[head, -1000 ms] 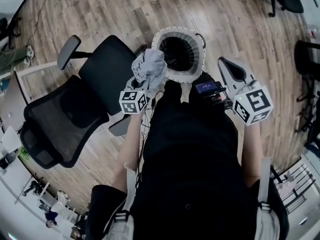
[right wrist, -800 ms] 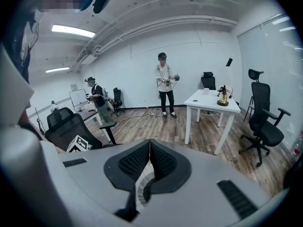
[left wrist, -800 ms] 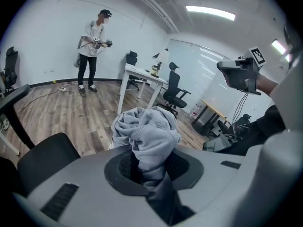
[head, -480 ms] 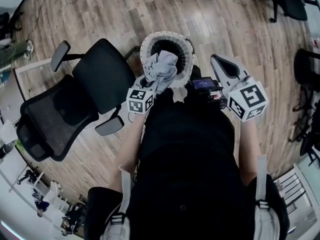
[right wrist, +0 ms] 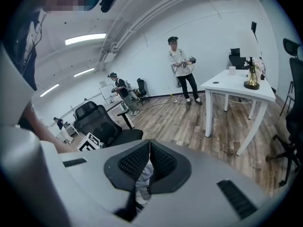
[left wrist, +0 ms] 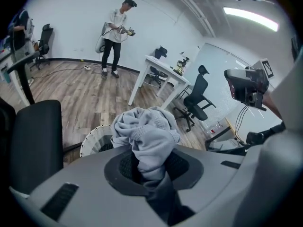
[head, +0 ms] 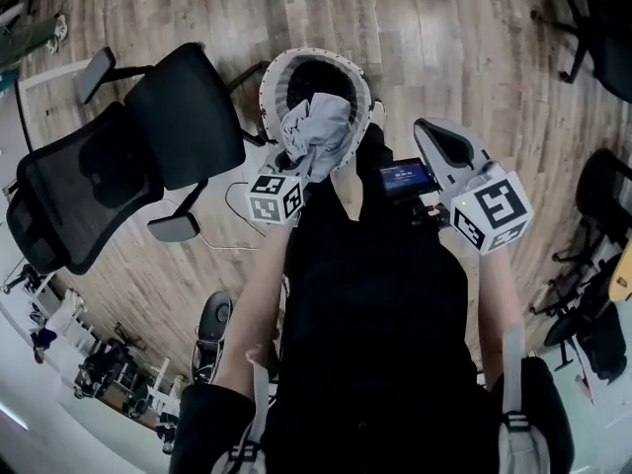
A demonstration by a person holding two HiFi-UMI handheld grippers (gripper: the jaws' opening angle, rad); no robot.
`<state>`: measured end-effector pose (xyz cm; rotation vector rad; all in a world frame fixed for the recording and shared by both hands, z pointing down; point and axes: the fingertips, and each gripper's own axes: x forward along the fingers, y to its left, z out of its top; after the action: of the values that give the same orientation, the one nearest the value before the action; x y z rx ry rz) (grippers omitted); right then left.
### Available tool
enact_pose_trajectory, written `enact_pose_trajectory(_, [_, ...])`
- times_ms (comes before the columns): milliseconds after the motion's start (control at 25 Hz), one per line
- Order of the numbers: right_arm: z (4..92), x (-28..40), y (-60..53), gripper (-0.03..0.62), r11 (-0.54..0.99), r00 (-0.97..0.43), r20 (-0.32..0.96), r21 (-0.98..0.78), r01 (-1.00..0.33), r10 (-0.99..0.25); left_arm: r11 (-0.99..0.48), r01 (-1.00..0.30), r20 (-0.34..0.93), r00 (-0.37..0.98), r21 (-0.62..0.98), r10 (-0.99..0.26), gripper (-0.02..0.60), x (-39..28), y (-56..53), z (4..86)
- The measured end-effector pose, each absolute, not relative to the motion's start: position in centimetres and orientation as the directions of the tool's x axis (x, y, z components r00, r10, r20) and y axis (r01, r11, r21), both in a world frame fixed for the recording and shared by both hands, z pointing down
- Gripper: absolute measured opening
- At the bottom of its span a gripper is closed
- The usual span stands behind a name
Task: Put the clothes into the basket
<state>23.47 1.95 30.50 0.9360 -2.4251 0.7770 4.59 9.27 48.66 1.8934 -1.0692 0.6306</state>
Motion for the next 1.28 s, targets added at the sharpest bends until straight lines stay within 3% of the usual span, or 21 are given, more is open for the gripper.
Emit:
enact_pose_trajectory(440, [39.8, 23.2, -3.0, 0.017, 0.64, -0.694, 0.613, -0.369, -0.674, -0.378, -0.1, -0.865, 0.762, 0.483, 0.492, -0.43, 0.082, 5.6, 7.1, 58.9])
enact_pose_trajectory(720, [46.8, 22.1, -1.8, 0.017, 0.623, -0.702, 0.642, -0.422, -0.659, -0.308, -0.091, -0.852, 0.763, 0.506, 0.516, -0.402, 0.048, 6.5, 7.7, 66.9])
enact_pose_trajectory(1280, [54.9, 19.5, -1.4, 0.017, 0.579, -0.685, 0.687, -0.464, -0.67, -0.243, -0.124, -0.806, 0.743, 0.584, 0.579, -0.326, 0.046, 9.5, 4.4, 80.2])
